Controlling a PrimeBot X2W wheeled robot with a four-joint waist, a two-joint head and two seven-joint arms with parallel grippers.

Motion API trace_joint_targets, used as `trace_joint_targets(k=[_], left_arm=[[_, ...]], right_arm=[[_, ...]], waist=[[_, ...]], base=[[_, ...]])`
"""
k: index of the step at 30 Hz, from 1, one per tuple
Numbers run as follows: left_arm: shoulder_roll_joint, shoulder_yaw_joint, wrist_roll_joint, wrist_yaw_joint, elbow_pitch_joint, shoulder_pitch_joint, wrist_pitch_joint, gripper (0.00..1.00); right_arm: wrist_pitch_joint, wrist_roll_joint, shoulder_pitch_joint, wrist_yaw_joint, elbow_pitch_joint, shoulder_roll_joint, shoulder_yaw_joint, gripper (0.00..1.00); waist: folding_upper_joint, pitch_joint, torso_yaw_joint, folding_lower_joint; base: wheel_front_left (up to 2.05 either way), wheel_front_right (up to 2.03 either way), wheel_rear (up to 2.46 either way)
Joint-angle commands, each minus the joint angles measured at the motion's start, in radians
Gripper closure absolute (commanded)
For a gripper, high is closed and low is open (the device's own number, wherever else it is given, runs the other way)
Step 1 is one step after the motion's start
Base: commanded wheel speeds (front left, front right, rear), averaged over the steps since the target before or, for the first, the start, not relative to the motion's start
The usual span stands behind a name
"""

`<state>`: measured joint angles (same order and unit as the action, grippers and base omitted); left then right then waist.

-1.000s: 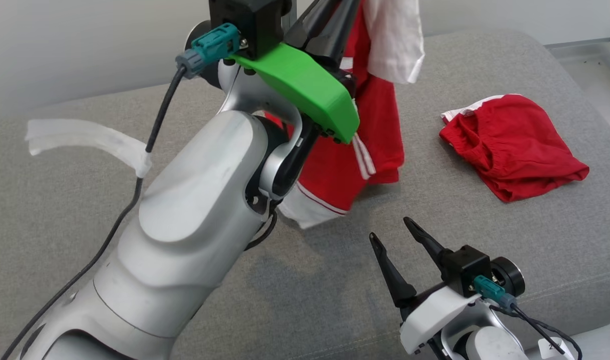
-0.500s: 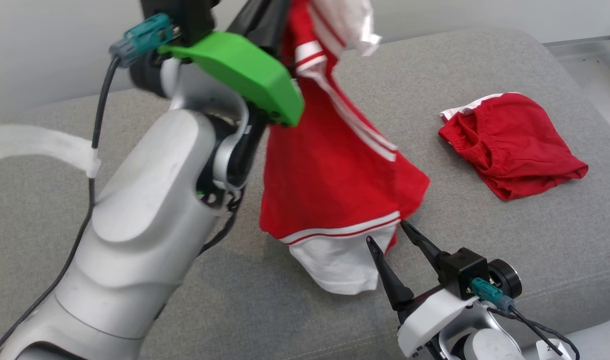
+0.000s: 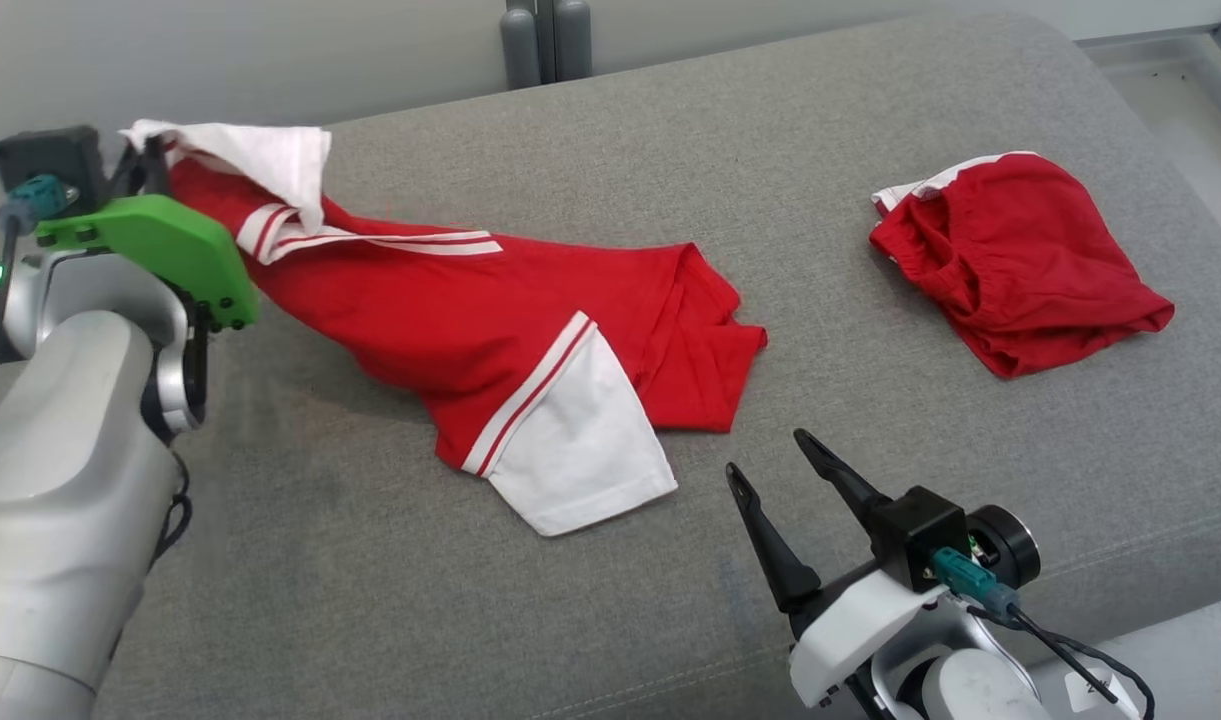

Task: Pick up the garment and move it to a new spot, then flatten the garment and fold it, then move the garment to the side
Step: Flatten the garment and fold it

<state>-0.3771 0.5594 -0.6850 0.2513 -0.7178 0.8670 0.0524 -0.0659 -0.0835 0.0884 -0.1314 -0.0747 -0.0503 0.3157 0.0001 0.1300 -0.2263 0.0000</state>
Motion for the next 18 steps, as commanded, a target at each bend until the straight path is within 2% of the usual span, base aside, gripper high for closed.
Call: trace_joint_targets(k=[1, 2, 7, 8, 9, 11, 15, 18], left_arm=[[-0.023, -0.006, 0.008, 0.008, -0.036, 0.004, 0.022, 0.96], [-0.027, -0.015, 0.006, 0.017, -0.061, 0.009, 0.032, 1.00], [-0.043, -0.043, -0.001, 0.028, -0.147, 0.048, 0.087, 1.00], [-0.044, -0.045, -0.003, 0.018, -0.160, 0.053, 0.095, 0.58], [-0.043, -0.045, -0.005, 0.010, -0.173, 0.057, 0.104, 0.00], [-0.024, -0.046, -0.021, -0.018, -0.201, 0.055, 0.097, 0.00], [0.005, -0.038, -0.038, -0.046, -0.244, 0.043, 0.078, 0.00], [0.051, -0.039, -0.065, -0.068, -0.280, 0.019, 0.047, 0.00]], right_arm=[[0.005, 0.014, 0.010, 0.001, 0.005, 0.000, 0.004, 0.00], [0.008, 0.014, 0.012, 0.001, 0.007, 0.000, 0.007, 0.00], [0.020, 0.028, 0.020, 0.001, 0.015, 0.000, 0.019, 0.00], [0.023, 0.031, 0.021, 0.001, 0.018, 0.000, 0.022, 0.00], [0.026, 0.033, 0.021, 0.001, 0.019, 0.000, 0.024, 0.00], [0.028, 0.036, 0.021, 0.001, 0.022, -0.001, 0.025, 0.00], [0.030, 0.035, 0.019, 0.001, 0.026, 0.000, 0.019, 0.00], [0.030, 0.033, 0.018, 0.001, 0.025, -0.001, 0.013, 0.00]], waist=[[-0.0001, 0.014, -0.002, 0.0000], [-0.0001, 0.020, -0.004, 0.0000], [-0.0001, 0.045, -0.007, 0.0000], [-0.0001, 0.050, -0.007, 0.0000], [-0.0001, 0.053, -0.006, 0.0000], [-0.0001, 0.059, -0.003, 0.0000], [-0.0001, 0.063, 0.009, 0.0000], [-0.0001, 0.056, 0.026, 0.0000]], base=[[0.00, 0.00, 0.00], [0.00, 0.00, 0.00], [0.00, 0.00, 0.00], [0.00, 0.00, 0.00], [0.00, 0.00, 0.00], [0.00, 0.00, 0.00], [0.00, 0.00, 0.00], [0.00, 0.00, 0.00]])
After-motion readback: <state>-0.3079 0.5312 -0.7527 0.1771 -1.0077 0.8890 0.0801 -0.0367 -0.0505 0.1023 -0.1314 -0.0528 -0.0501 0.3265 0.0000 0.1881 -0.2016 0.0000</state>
